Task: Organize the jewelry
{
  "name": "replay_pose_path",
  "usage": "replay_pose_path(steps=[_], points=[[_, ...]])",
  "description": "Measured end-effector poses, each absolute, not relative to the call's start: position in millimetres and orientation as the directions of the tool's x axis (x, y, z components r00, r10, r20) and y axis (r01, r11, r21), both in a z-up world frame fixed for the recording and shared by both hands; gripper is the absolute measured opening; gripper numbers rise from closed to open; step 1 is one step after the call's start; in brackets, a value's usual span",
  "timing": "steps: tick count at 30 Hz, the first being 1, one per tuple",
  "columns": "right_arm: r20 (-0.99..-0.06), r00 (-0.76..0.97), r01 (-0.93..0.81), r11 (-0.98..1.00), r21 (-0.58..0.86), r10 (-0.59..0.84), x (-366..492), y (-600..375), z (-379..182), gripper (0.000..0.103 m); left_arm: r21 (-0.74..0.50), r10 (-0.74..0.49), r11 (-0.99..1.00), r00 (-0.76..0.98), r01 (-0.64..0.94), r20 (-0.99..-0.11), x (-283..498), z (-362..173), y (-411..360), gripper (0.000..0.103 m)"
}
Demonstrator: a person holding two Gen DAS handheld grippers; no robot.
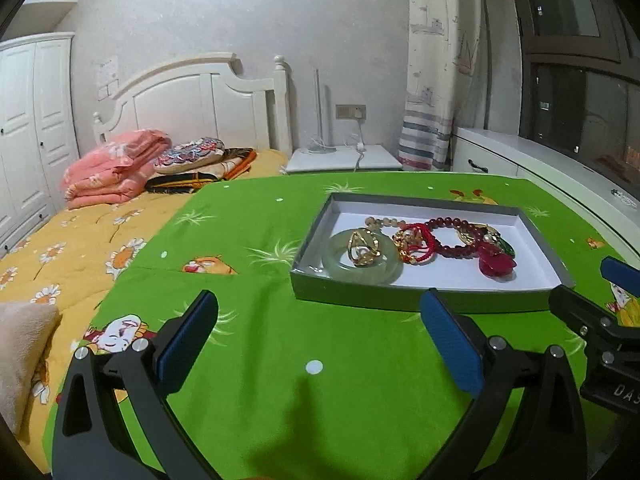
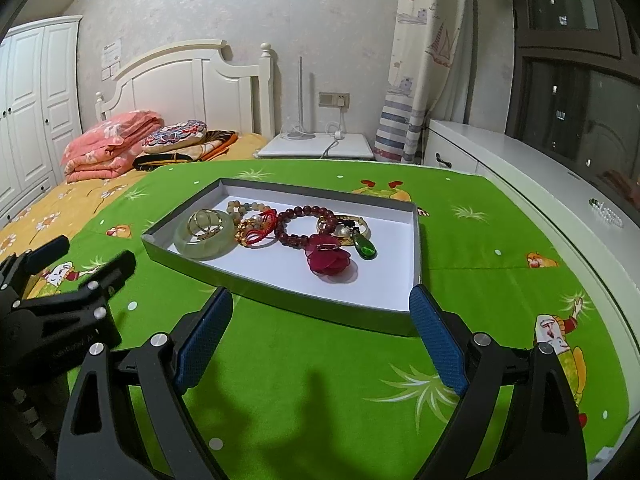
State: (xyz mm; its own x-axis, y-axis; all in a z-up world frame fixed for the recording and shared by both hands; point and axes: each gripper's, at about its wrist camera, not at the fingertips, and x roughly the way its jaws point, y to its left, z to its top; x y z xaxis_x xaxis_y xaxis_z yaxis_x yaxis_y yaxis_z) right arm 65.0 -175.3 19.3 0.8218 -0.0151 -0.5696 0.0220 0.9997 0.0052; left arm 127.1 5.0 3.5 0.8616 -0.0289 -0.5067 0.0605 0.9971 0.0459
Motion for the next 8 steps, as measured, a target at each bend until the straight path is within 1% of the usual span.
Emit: replay_pose_path(steps=[6,8], points=[[-0.575,0.818,0.019,1.000,0.007,-0.012,65.7,-177.2,17.3,0.084,0.006,-0.080,0.994,0.800,0.105,-0.595,139.0,-1.1,10.5,0.098],[-0.580,0.815,0.017,1.000,0.001,-0.013,67.4,-180.2,18.3,0.084,0.008,-0.084,0.994,0.788,0.113,-0.609,141.4,-1.5,13.7,0.098]])
